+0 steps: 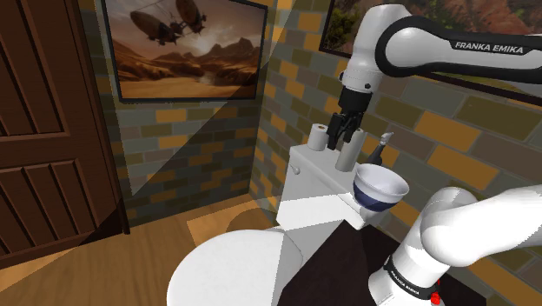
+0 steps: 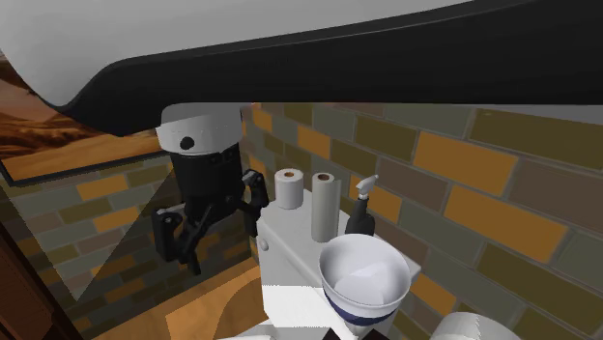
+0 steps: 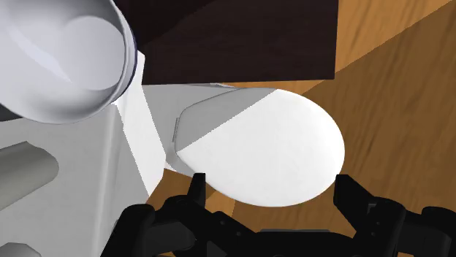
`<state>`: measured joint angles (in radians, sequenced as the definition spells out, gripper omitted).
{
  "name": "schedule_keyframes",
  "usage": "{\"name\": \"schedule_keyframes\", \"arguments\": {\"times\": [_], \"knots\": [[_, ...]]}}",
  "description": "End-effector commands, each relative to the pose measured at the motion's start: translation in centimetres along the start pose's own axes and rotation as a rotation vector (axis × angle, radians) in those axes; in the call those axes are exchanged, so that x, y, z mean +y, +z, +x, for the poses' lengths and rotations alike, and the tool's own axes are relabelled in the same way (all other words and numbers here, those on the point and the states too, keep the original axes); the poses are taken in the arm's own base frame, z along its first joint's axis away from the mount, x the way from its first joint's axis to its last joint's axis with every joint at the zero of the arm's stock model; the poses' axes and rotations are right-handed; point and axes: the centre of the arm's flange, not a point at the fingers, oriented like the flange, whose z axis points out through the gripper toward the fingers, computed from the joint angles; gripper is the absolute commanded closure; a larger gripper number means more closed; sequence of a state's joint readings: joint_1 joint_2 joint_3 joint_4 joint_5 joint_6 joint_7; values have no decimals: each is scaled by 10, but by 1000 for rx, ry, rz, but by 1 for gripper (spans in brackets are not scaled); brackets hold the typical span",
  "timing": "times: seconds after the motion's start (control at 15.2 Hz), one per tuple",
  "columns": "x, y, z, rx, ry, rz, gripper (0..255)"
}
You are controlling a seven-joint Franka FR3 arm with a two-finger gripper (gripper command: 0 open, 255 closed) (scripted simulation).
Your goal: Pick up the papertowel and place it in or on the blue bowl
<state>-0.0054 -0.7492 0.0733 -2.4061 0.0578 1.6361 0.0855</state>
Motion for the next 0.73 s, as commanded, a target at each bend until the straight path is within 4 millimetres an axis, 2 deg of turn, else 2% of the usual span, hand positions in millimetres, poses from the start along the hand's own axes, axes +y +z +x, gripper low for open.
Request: {"name": "schedule_keyframes", "arguments": {"times": [0.0,0.66], "knots": [[0,0,0,0,0,0,0],[127,17,18,6,-23,-13,0]]}}
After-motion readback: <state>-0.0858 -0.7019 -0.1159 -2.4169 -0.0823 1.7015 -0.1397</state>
